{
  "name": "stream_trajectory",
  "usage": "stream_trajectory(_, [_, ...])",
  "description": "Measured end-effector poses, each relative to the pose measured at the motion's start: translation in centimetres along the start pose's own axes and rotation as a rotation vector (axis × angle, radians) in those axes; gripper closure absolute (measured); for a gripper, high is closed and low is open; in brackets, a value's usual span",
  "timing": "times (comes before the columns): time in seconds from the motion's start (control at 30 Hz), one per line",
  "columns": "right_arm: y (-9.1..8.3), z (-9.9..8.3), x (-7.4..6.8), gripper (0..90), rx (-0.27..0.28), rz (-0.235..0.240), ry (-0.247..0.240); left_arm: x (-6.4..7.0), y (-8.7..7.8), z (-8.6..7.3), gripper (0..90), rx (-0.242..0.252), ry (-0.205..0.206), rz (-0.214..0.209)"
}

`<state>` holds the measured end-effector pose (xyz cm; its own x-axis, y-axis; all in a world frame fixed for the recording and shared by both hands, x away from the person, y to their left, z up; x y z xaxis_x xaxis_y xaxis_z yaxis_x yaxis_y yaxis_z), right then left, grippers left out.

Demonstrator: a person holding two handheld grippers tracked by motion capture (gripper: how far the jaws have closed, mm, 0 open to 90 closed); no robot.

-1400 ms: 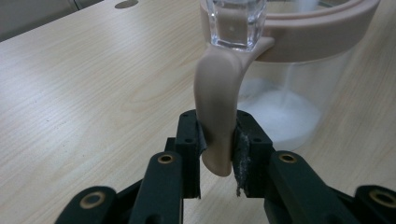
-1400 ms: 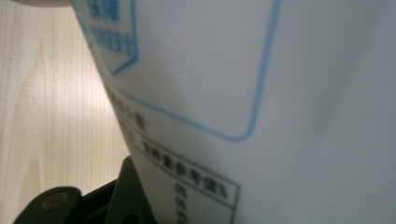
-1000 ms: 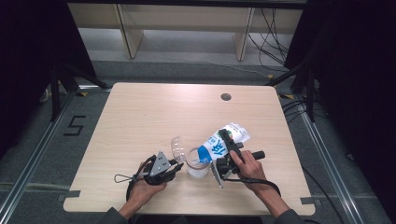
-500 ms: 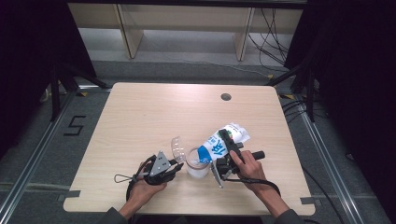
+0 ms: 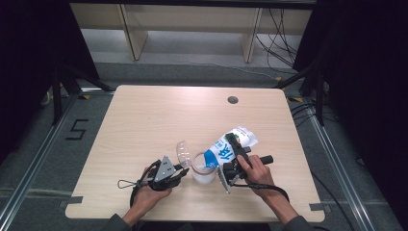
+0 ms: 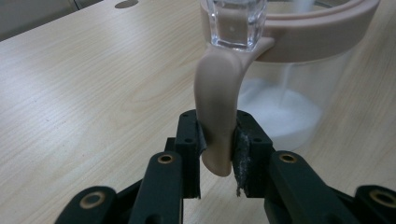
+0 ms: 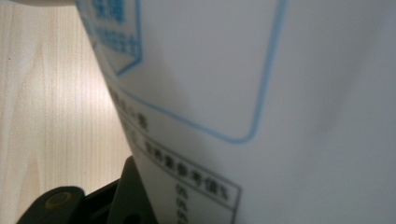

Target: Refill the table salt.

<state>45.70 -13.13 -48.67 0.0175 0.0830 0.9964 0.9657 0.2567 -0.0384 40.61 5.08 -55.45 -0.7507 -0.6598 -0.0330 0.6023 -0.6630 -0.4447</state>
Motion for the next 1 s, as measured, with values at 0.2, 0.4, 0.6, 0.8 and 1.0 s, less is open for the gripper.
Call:
stream_trajectory(0.2, [-0.17,-0.09,-0.13,60.0,-0.014,0.008,-0.008,0.0,0.01,0.0,73.2,0.0,0.0,-0.002])
stream_trajectory(0.4, [-0.15,-0.1,-0.13,60.2,-0.013,0.008,-0.013,-0.03,-0.05,-0.02,73.3,-0.004,0.003,0.0])
stream_trajectory(0.6, [-0.22,-0.18,-0.1,60.6,-0.021,0.004,-0.003,-0.06,-0.02,0.01,73.3,-0.002,0.008,-0.004])
stream_trajectory(0.8, [-0.17,-0.07,-0.12,61.3,-0.012,0.006,-0.02,-0.06,-0.02,0.0,73.2,-0.002,0.006,-0.004])
stream_trajectory(1.0, [-0.08,0.19,-0.06,61.9,0.013,-0.014,-0.021,-0.06,-0.05,0.0,73.2,-0.004,0.009,-0.001])
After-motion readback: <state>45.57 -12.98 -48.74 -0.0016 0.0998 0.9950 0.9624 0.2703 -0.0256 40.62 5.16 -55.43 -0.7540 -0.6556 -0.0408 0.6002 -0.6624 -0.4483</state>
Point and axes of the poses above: each handheld gripper's, and its own axes: y roughly forward along the jaws, z roughly out of its top, x roughly to its right, the point moved 9 cm from there along y, roughly forward along the jaws, and after that the axes turned 3 degrees about -y, right-handed, at the moved point
